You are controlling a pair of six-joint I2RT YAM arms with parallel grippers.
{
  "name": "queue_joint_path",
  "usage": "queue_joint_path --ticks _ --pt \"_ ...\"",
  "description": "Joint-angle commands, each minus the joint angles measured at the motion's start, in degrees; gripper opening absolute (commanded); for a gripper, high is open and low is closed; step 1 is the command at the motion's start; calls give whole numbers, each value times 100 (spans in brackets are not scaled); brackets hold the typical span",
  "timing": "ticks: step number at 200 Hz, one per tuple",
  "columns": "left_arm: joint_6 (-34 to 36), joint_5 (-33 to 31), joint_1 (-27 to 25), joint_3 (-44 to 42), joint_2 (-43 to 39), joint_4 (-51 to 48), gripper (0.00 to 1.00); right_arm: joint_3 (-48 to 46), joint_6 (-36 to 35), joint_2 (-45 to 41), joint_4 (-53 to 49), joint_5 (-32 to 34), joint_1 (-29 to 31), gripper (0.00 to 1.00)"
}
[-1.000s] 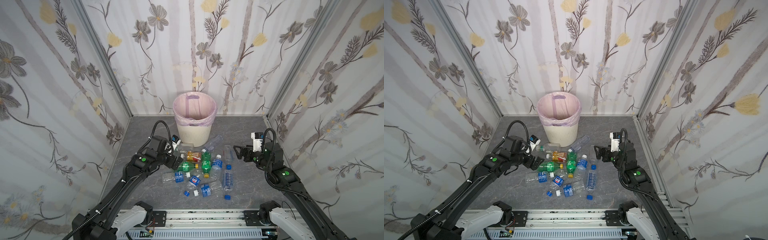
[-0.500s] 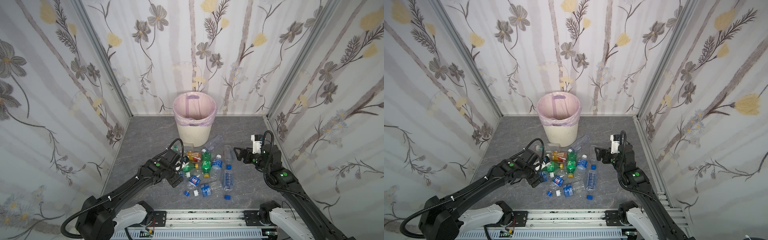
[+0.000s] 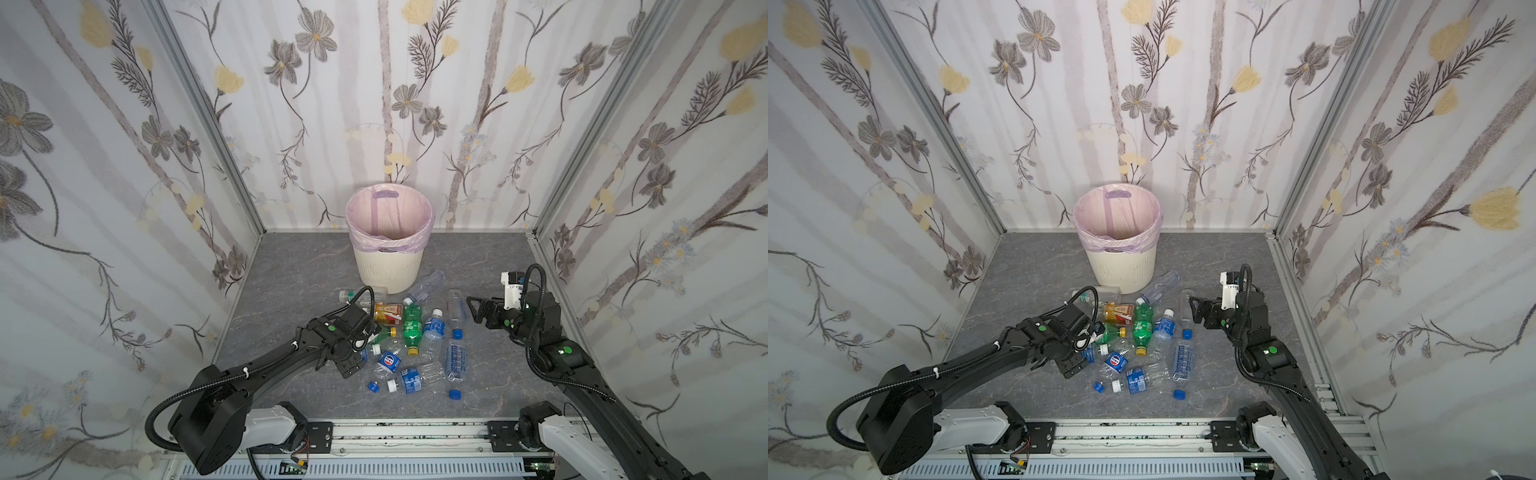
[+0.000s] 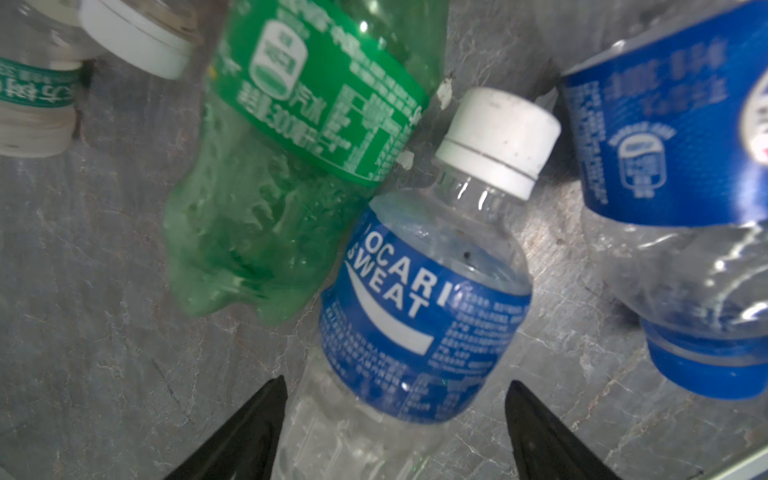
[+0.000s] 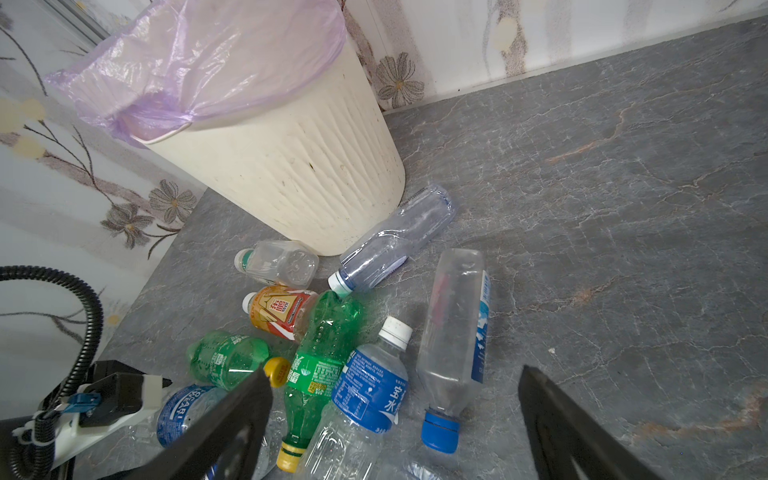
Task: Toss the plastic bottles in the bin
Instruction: 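Grasp the blue-labelled white-capped bottle with the left gripper while right withdraws, then lift the blue-labelled bottle over the bin with the left gripper and release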
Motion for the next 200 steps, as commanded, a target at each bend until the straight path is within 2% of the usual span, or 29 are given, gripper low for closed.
queue_joint_path --ticks 1,33,64,83,157,177,200 --pt "-31 -170 -68 -80 122 87 84 -37 44 -61 210 -42 -5 93" --pt "-79 -256 -110 -11 402 216 80 -40 34 -128 203 -42 -26 93" --pt "-144 -313 -157 96 602 238 64 -56 35 -180 187 -42 -45 93" --pt "-169 -333 -168 79 484 230 61 -88 -4 -190 139 14 -41 93" --pt "-633 -270 -169 381 -1311 211 58 -54 -31 138 -4 255 -53 92" --pt "-821 -262 -166 657 -1614 238 58 6 -57 231 -23 275 -50 92" --pt "-1090 -589 -163 947 -1760 305 58 29 -44 308 5 274 -49 92"
